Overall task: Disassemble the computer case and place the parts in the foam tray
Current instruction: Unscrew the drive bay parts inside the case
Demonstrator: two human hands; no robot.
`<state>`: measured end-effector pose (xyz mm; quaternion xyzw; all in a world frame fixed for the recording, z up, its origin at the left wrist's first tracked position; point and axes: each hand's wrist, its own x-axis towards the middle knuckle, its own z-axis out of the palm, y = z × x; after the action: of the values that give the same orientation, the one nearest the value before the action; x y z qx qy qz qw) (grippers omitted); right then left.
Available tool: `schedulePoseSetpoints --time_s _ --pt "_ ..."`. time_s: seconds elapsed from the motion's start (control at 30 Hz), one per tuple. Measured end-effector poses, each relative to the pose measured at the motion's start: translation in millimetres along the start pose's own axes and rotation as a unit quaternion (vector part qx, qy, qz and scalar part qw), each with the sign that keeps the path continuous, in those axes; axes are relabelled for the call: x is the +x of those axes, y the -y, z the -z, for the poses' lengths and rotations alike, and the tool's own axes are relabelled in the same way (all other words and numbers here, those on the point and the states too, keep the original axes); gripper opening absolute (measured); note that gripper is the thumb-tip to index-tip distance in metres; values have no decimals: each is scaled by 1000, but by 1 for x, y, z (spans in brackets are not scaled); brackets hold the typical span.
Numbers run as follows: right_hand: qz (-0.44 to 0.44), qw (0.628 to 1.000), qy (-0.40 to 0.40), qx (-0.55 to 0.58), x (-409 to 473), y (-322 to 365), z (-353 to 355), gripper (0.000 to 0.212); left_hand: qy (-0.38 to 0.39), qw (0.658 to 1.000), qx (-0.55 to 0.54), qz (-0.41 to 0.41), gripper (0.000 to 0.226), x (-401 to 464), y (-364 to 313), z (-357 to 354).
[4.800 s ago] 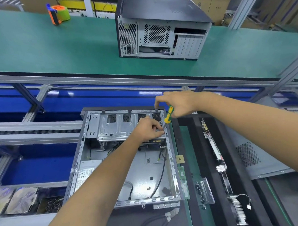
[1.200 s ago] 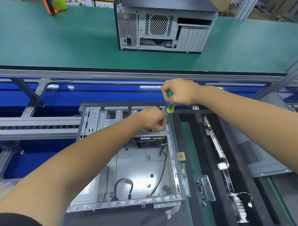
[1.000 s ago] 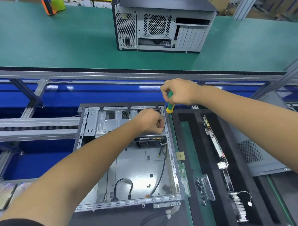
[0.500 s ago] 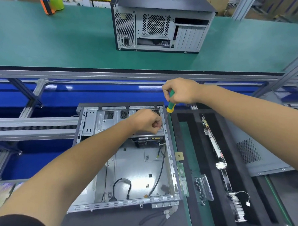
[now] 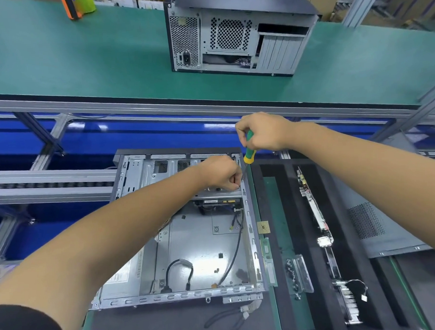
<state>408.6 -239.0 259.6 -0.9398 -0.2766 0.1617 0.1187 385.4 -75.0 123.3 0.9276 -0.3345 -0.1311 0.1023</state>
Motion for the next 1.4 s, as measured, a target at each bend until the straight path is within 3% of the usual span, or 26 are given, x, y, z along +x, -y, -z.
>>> schedulePoseSetpoints --time_s 0.33,0.57,0.77,0.97,1.03,1.13,1.23,1.4 --pt "-4 1000 -1 8 0 1 0 18 -64 997 23 34 10 -1 -8 -16" --pt "-11 1000 2 21 -1 -4 0 18 -70 996 43 -30 1 -2 -5 -11" --pt "-14 1000 1 23 -4 -8 -1 17 -53 991 84 -94 16 -4 -8 -8" --pt "-12 999 -1 30 -3 -13 -2 17 -37 994 -97 -21 13 -12 11 -6" --pt "-3 999 2 37 -2 -13 -1 17 -68 987 -144 -7 12 -21 20 -8" --pt "25 999 14 21 0 -11 1 17 -185 978 -89 36 9 -40 44 -18" --pt "53 998 15 4 3 -6 4 16 -208 974 -13 85 25 -61 70 -32" --pt "112 990 -20 87 19 13 2 16 -212 962 -155 77 40 -86 96 -37"
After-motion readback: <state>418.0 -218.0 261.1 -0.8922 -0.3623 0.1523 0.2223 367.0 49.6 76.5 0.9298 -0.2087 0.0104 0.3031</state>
